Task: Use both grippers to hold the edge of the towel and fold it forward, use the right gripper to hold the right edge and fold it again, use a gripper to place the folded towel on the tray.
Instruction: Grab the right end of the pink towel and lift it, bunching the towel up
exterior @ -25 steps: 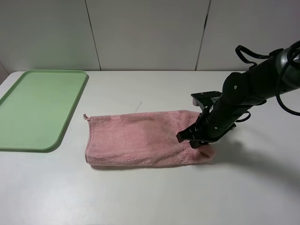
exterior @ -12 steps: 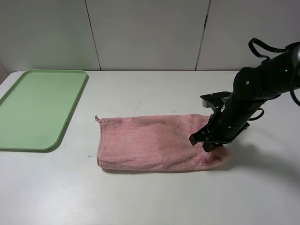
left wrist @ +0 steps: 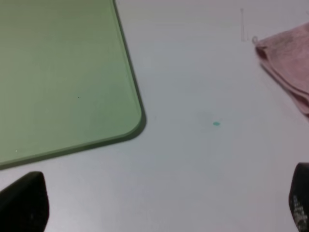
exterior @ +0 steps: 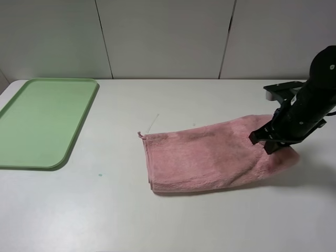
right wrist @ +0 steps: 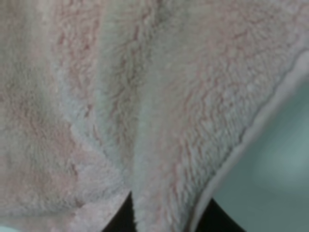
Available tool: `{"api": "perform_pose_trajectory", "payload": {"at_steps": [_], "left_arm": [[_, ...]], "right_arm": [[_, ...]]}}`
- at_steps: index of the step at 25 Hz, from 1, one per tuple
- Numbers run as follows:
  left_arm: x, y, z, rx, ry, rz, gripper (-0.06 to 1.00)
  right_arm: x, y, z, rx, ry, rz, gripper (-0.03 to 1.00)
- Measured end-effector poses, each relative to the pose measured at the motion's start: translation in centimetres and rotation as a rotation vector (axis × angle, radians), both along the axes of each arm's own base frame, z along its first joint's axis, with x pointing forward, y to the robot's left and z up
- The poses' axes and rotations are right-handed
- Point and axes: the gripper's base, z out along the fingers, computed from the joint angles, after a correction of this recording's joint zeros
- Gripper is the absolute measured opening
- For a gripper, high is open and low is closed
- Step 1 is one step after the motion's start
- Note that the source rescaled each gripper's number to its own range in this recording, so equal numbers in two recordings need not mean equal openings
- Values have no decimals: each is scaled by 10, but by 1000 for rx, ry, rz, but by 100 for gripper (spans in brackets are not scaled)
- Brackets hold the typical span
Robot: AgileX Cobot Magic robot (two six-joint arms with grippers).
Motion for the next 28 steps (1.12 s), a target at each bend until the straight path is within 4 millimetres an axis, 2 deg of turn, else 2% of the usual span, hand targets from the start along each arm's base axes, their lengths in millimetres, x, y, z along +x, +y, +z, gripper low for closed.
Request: {"api": "perform_pose_trajectory", "payload": {"at_steps": [8,14,21,28], "left_arm": [[0,0,0,0,0,0,100],[0,0,0,0,0,0,100],[0,0,0,0,0,0,100],[0,0,0,0,0,0,100]], "right_arm": [[8,-41,22,-89,5,-58,9],[13,-58,33,-146,23,-89,9],[11,-59,33,-164,45,-89,9],[9,-40,34,-166,49,-60,9]]}}
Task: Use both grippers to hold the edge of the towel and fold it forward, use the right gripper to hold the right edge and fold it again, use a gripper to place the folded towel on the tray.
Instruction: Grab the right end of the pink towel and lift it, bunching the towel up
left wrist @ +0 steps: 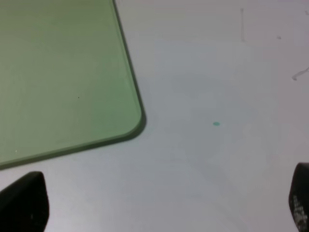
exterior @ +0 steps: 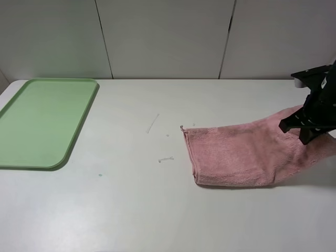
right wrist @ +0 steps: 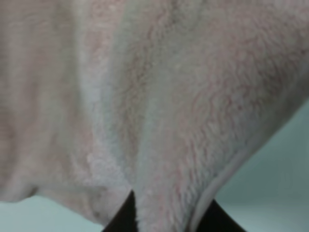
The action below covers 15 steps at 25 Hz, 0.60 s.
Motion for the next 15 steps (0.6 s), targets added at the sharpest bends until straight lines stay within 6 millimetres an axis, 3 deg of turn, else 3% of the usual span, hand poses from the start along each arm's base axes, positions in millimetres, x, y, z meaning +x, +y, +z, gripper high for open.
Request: {"api": "perform_pose_trajectory", "payload": {"at_steps": [9,15], "left_arm": [[0,0,0,0,0,0,100],[0,0,0,0,0,0,100]], "right_arm": [[-4,41,30,11,-37,54,9],[-10,67,33,48,-32,85,9]]}}
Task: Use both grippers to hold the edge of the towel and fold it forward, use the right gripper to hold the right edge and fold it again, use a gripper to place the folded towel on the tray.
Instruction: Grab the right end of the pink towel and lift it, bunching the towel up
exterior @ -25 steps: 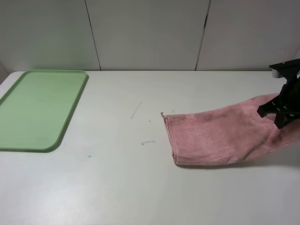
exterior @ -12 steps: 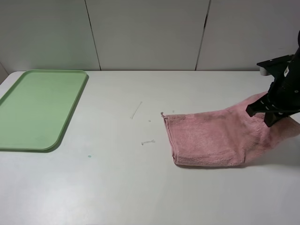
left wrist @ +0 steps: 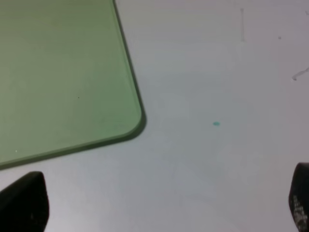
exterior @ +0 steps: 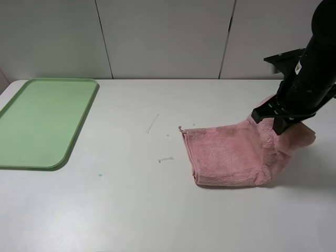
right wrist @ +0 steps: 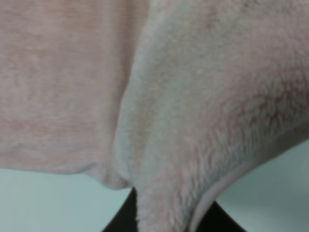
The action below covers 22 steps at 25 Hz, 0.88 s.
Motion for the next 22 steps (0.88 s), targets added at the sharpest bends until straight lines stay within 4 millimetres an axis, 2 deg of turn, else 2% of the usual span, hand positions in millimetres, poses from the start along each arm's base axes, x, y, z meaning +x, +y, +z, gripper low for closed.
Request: {"api": "perform_pose_trajectory", "payload": {"at_steps": [16,22], "left_arm": [[0,0,0,0,0,0,100],[0,0,0,0,0,0,100]], "right_arm": [[-16,64,1,168,-63,42,9],[-15,79,-11,197,-55,61,9]]}}
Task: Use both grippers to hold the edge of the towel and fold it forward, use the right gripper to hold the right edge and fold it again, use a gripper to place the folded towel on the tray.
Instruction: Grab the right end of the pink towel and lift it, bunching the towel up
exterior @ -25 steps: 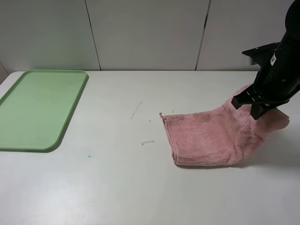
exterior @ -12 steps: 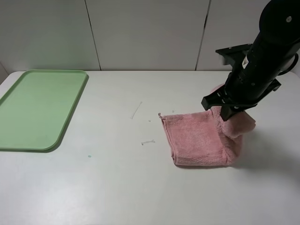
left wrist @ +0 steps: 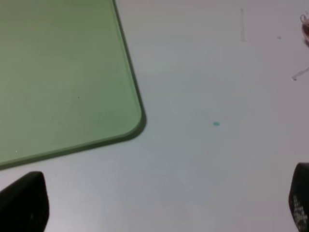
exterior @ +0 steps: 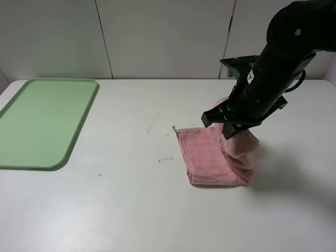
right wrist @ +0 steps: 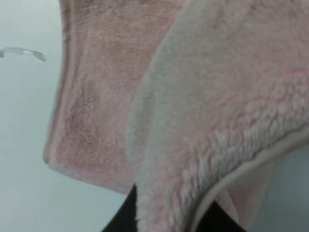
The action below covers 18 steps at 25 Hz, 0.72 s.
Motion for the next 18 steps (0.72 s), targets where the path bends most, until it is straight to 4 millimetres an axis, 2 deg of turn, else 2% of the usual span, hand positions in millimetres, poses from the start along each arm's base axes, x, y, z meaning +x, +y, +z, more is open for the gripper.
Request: {"api": "perform_pose_trajectory", "payload": {"at_steps": [12,18], "left_arm": [[0,0,0,0,0,0,100],[0,0,0,0,0,0,100]], "right_arm": [[8,19,-32,37,33,-13,9],[7,27,-36,54,24,-3,9]]}}
